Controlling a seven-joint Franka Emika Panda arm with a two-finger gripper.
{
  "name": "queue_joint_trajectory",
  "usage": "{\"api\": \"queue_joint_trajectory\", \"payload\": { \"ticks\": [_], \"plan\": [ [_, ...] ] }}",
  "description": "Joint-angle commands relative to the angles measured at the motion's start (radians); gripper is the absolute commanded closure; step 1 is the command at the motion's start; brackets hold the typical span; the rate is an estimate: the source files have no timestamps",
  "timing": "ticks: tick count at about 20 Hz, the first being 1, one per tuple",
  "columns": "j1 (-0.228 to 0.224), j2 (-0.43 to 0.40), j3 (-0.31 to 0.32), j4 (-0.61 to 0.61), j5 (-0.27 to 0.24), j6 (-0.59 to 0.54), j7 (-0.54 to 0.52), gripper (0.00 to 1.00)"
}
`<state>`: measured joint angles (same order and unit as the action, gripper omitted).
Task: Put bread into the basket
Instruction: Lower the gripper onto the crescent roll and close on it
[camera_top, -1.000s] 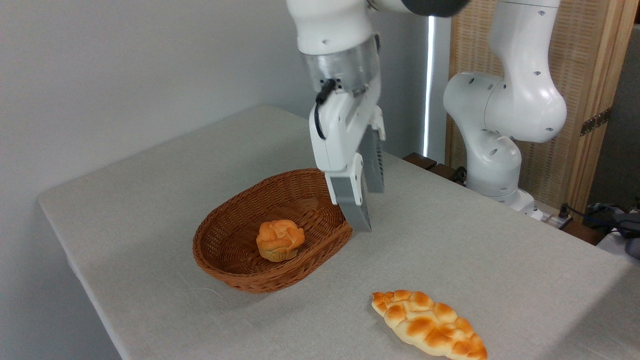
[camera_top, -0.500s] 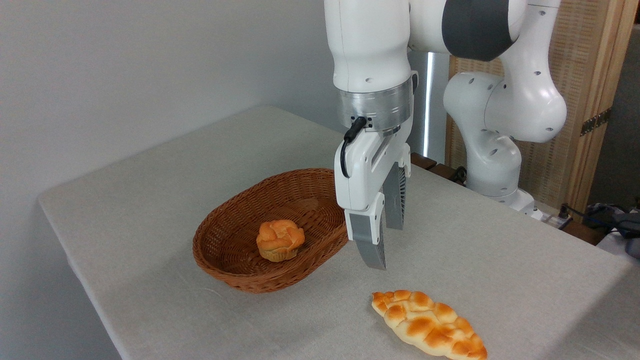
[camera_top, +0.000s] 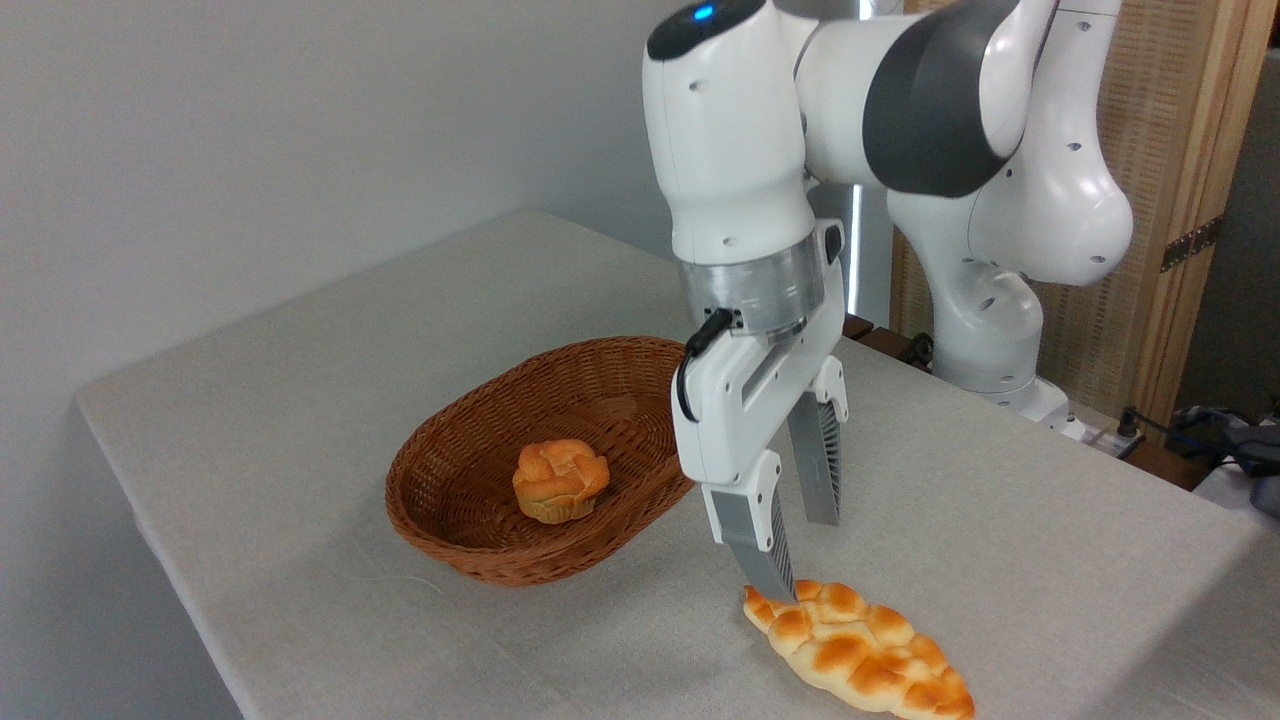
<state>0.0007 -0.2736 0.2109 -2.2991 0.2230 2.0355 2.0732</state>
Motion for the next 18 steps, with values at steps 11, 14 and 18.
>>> {"api": "queue_joint_trajectory", "payload": {
  "ticks": [11,14,18],
  "plan": [
    [-0.011,0.028,0.048,-0.068,0.096,0.141,0.010,0.00],
    [-0.022,0.034,0.056,-0.077,0.131,0.160,0.010,0.00],
    [-0.060,0.043,0.106,-0.080,0.157,0.172,0.010,0.00]
  ]
}}
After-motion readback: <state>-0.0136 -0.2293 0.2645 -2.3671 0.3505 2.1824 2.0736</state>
